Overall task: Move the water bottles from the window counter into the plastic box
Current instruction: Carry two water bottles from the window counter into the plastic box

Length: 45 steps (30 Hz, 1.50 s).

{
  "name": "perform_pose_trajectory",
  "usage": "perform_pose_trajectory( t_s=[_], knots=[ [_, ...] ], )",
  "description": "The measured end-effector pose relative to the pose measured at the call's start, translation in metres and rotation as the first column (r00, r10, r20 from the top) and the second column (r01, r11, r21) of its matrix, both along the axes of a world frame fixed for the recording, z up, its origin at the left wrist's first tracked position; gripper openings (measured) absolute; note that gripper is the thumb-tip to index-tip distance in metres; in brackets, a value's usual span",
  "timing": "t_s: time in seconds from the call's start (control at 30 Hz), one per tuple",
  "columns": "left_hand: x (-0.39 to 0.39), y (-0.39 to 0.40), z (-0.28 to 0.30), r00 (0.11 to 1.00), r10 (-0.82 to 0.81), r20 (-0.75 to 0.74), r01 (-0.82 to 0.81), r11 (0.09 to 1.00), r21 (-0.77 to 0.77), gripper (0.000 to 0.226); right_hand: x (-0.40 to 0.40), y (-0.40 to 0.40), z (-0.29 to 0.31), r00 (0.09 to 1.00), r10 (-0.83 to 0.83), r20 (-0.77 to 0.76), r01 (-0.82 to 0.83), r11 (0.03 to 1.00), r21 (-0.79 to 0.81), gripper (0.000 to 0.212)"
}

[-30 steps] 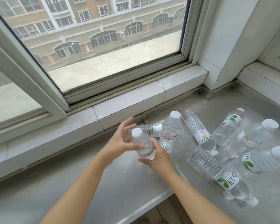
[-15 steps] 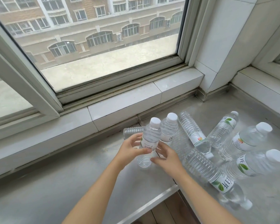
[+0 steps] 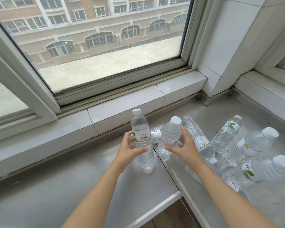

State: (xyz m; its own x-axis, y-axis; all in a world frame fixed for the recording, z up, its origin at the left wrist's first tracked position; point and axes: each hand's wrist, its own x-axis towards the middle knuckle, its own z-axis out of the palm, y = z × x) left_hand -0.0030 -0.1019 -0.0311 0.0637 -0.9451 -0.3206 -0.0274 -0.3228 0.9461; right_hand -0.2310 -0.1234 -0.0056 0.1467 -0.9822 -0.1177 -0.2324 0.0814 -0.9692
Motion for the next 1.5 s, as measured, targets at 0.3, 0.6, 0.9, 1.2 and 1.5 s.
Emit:
perform_pose_trajectory(
  t_s=[0.3, 0.6, 0.9, 1.2, 1.5],
  knots=[
    [-0.025, -0.006, -0.022, 0.944, 0.297, 0.141, -0.294, 0.955, -0.044, 0.053, 0.004, 0.0, -0.009, 0.994, -0.082, 0.078, 0.082, 0.997, 0.006, 0.075],
    [-0.055, -0.014, -0.029, 0.982, 0.182, -0.042, -0.18, 0.983, 0.032, 0.077, 0.005, -0.001, -0.011, 0.993, -0.109, 0.038, 0.111, 0.993, -0.034, 0.077],
    [-0.019, 0.008, 0.029, 0.984, 0.163, -0.075, -0.165, 0.986, -0.03, 0.079, 0.004, 0.02, 0.012, 0.992, -0.109, 0.07, 0.11, 0.994, -0.011, 0.079],
    [0.016, 0.045, 0.092, 0.99, 0.139, 0.011, -0.136, 0.977, -0.165, 0.069, 0.028, 0.056, 0.073, 0.991, -0.081, 0.11, 0.087, 0.995, -0.045, 0.077],
    [0.053, 0.1, 0.156, 0.977, 0.201, -0.071, -0.213, 0.919, -0.331, 0.07, 0.068, 0.101, 0.119, 0.972, 0.012, 0.236, 0.023, 0.989, -0.147, 0.078]
  ],
)
